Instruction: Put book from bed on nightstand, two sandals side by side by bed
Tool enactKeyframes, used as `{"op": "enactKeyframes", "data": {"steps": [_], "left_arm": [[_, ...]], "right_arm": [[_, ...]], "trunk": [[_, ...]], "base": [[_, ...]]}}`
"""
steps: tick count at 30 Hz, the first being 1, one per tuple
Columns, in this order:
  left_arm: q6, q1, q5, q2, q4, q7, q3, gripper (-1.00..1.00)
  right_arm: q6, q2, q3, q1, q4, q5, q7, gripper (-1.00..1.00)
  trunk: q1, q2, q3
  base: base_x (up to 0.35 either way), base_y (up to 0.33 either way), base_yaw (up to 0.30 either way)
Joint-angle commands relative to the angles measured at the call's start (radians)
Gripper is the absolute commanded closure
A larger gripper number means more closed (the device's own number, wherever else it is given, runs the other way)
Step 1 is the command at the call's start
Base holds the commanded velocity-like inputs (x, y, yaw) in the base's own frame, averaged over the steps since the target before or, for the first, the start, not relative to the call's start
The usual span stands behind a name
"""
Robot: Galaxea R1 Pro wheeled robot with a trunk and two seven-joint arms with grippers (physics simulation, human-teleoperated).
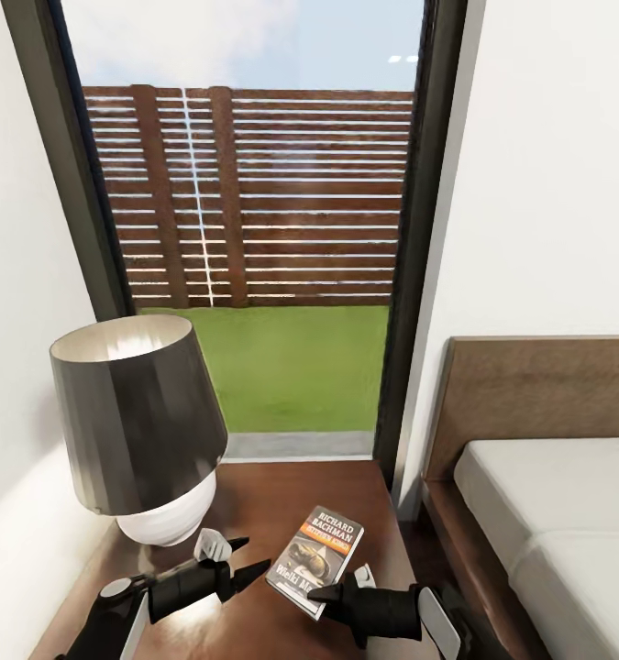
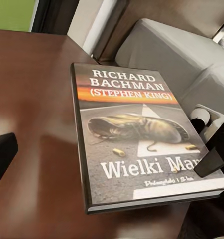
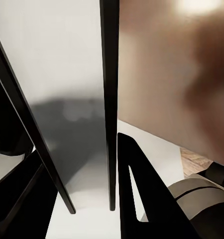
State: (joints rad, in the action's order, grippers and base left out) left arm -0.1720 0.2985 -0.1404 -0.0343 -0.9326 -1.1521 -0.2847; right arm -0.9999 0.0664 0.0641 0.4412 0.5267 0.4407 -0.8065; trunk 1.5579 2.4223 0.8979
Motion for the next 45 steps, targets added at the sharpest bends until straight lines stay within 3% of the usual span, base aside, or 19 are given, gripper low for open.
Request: {"op": "enactKeyframes", "data": {"steps": [1, 20, 24, 45], "left_arm": [[-0.011, 0.001, -0.007, -0.001, -0.002, -0.008, -0.005, -1.00], [-0.011, 0.001, -0.007, -0.002, -0.001, -0.008, -0.005, -1.00], [-0.011, 0.001, -0.007, -0.003, -0.002, -0.008, -0.005, -1.00], [-0.011, 0.001, -0.007, -0.002, -0.001, -0.008, -0.005, -1.00]], "right_arm": [[-0.003, 0.001, 0.006, 0.001, 0.000, -0.008, -0.007, 1.00], [-0.003, 0.001, 0.006, 0.001, 0.000, -0.008, -0.007, 1.00], [-0.003, 0.001, 0.006, 0.001, 0.000, -0.008, -0.007, 1.00], [-0.003, 0.001, 0.006, 0.001, -0.001, -0.008, -0.007, 1.00]], "trunk": [[0.000, 0.000, 0.001], [0.007, 0.014, 0.007], [0.023, 0.042, 0.020], [0.023, 0.042, 0.020]], "base": [[0.005, 0.000, 0.000], [0.000, 0.000, 0.000], [0.000, 0.000, 0.000], [0.034, 0.000, 0.000]]}}
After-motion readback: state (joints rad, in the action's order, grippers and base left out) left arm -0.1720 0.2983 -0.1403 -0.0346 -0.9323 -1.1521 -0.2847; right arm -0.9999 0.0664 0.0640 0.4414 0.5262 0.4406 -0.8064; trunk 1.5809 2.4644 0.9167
